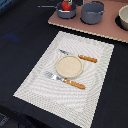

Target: Place the pan onto the stove and place the fish and sausage into the pan.

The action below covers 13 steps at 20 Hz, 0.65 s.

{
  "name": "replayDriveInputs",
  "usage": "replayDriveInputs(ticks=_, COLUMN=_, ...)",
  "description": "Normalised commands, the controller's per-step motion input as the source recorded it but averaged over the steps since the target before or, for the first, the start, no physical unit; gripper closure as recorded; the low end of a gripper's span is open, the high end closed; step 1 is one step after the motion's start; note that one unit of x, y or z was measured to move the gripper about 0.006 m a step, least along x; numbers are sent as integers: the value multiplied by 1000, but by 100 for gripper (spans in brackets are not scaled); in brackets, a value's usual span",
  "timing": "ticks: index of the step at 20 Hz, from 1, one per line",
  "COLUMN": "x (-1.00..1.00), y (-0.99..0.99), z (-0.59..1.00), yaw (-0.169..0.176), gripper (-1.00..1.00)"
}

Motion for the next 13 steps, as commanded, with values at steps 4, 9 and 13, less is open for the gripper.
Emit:
replayDriveInputs(ticks=4, x=188, y=-484, z=621, yaw=-104, gripper=-100)
replayDriveInputs(ticks=9, x=98, y=-332, z=450, yaw=-82, gripper=-100)
replayDriveInputs(ticks=13, x=119, y=66, z=137, yaw=7, gripper=-100)
